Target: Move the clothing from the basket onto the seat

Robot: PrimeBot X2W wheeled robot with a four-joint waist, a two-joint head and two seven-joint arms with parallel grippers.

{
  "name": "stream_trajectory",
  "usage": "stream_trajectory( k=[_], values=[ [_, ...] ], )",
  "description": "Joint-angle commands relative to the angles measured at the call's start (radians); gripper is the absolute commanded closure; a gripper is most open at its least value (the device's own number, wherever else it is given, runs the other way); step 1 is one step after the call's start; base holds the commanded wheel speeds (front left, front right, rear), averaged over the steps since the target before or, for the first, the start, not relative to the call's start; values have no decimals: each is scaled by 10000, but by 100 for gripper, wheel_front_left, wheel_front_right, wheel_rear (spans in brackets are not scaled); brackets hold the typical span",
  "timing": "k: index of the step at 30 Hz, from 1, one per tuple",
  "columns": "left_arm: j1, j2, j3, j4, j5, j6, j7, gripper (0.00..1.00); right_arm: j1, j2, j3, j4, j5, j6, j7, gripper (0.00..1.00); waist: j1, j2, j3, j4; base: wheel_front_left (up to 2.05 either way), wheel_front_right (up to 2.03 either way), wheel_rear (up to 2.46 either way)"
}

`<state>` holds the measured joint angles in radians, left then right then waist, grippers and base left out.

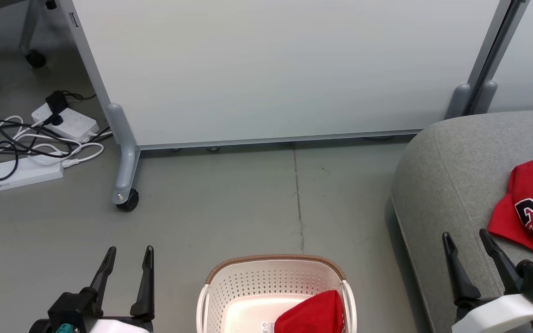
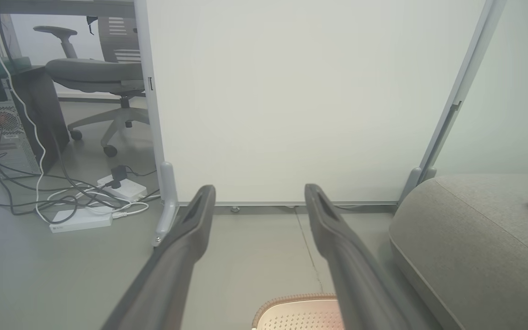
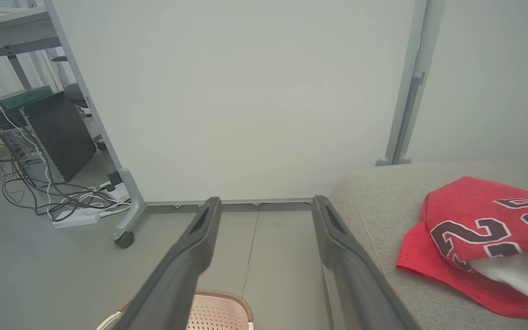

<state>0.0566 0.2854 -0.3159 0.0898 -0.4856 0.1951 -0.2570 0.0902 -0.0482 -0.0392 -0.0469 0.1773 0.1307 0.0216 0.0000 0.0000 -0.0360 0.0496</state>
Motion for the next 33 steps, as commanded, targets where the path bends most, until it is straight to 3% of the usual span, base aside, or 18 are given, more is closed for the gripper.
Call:
stream_trajectory(
  k=[1,25,33],
  values=[
    [8,39,-7,68,-5,-34,-23,0,23,-46,-10,-44,43,2,10,0,0,0,13,10,0,0,0],
    [-588,-110,91,58,-11,11,-55,0,-158,-44,-60,-189,97,2,-33,0,0,0,212,226,0,0,0],
    [-2478,-473,-69,62,391,-500,-65,0,-927,-46,-29,-972,-91,2,39,0,0,0,1756,93,0,0,0]
  ],
)
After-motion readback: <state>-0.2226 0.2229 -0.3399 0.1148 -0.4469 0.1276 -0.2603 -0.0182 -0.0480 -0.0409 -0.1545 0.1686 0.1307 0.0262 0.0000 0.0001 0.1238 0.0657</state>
